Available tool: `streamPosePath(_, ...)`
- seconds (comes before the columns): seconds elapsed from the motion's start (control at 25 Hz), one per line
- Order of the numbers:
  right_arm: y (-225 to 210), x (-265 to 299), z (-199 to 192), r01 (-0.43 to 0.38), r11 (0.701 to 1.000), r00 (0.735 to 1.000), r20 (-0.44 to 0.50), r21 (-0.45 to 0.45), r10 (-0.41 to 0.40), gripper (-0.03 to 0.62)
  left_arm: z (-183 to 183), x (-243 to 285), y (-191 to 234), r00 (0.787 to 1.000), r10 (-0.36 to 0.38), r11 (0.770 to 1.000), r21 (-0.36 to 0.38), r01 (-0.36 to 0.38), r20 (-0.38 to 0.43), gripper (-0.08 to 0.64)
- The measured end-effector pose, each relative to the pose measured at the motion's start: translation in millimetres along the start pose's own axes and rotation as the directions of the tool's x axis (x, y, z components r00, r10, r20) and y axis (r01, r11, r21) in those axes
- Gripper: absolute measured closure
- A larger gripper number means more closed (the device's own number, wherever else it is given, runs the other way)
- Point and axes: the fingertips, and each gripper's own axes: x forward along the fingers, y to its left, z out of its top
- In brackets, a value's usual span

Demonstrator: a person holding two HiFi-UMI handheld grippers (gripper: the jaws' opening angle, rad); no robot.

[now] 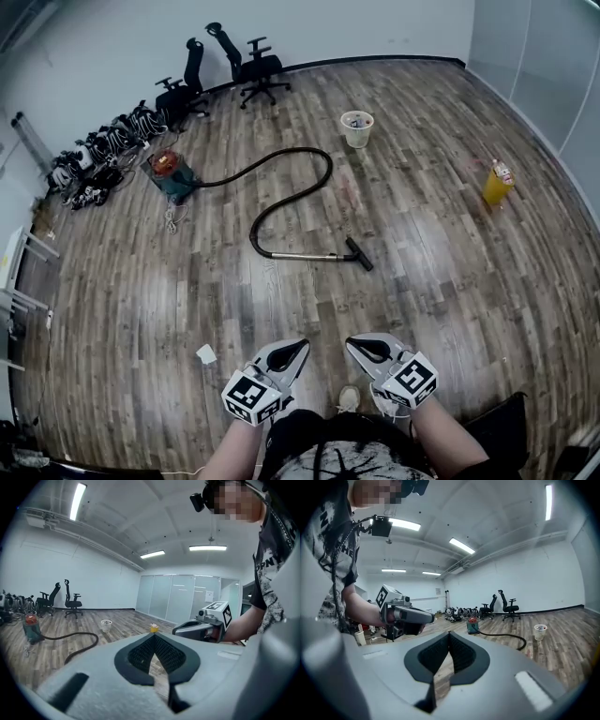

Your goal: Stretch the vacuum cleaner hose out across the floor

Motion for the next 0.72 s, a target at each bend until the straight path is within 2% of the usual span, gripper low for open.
streamPosePath(0.36,-31.4,34.6,19.0,-0.043,0.999,0.999,0.009,-0.012,0.043,0.586,13.3,19.8,46.7,0.999,0.033,0.999,-0.006,-0.033,-0.006,0.557)
streamPosePath(0.72,-93.0,138.1,47.0,-0.056,0.997,0.998,-0.02,-0.045,0.055,0.586,32.7,54.4,154.6,1.0,0.007,1.0,-0.03,-0.007,0.025,0.557)
